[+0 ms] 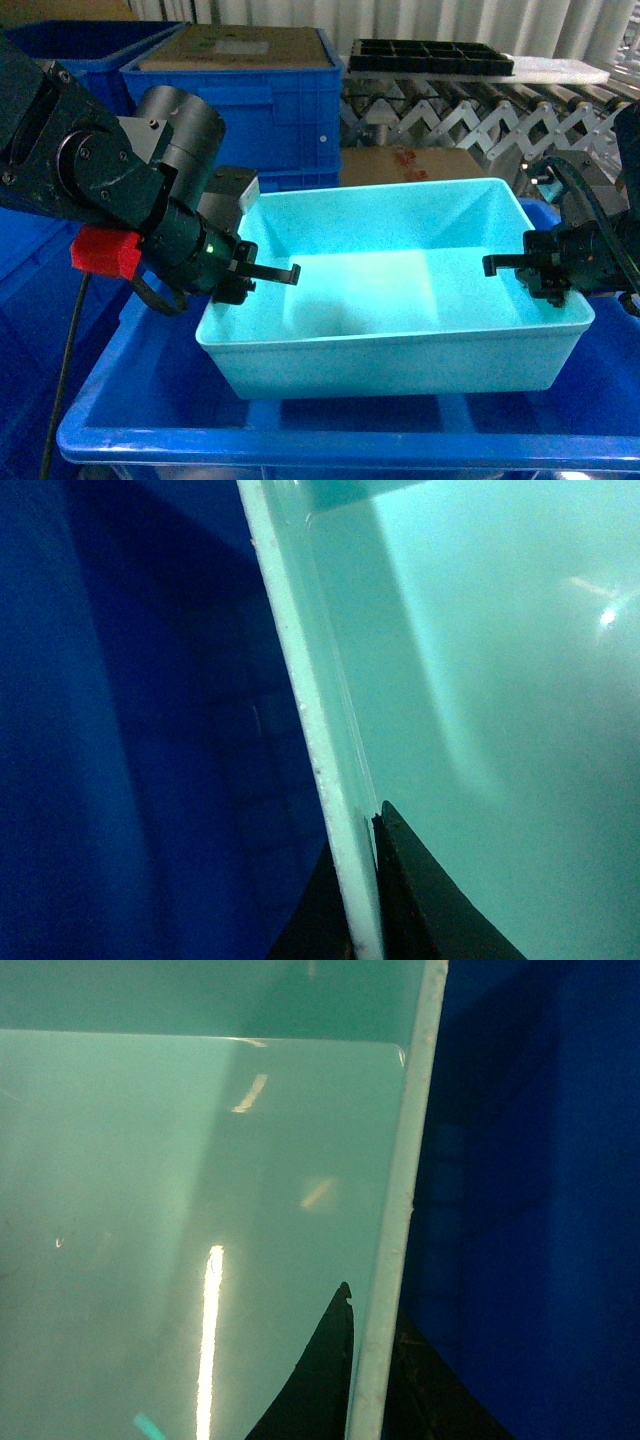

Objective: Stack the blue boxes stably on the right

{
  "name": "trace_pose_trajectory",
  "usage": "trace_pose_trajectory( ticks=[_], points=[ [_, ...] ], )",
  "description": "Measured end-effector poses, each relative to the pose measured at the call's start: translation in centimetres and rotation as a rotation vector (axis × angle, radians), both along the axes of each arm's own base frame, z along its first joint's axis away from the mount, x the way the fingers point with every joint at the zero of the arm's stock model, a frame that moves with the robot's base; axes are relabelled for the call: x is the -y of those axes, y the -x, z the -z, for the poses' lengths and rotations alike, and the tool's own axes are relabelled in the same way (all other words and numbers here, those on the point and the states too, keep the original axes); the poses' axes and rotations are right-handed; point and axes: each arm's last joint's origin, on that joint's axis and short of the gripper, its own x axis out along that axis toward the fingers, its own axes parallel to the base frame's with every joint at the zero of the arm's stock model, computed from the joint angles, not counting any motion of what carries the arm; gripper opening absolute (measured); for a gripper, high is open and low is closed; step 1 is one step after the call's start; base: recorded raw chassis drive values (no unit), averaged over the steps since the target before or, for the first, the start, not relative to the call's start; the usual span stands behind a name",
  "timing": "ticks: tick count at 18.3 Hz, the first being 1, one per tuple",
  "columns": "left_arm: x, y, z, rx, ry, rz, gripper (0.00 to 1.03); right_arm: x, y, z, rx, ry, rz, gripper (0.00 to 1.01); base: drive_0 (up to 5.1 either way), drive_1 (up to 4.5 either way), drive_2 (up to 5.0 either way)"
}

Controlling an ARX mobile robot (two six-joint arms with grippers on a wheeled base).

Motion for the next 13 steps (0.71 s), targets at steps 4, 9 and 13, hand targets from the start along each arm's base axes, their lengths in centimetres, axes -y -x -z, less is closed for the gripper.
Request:
trace_pose_trajectory(
  ticks=[4, 9, 13],
  points=[
    [-0.16, -0.22, -0.2, 0.001, 0.003, -0.002, 0.02, -0.03, -0.31, -0.35, 0.007, 0.002, -0.001, 0.07, 0.0, 0.0, 0.0],
    [-0.16, -0.25, -0.23, 0.003, 0.004, -0.002, 0.02, -0.04, -0.47, -0.54, 0.008, 0.006, 0.001, 0.07, 0.0, 0.0, 0.0],
    [-0.17, -0.26, -0.23, 0.003, 0.004, -0.002, 0.02, -0.04, -0.47, -0.54, 0.008, 0.006, 0.001, 0.07, 0.0, 0.0, 0.0]
  ],
)
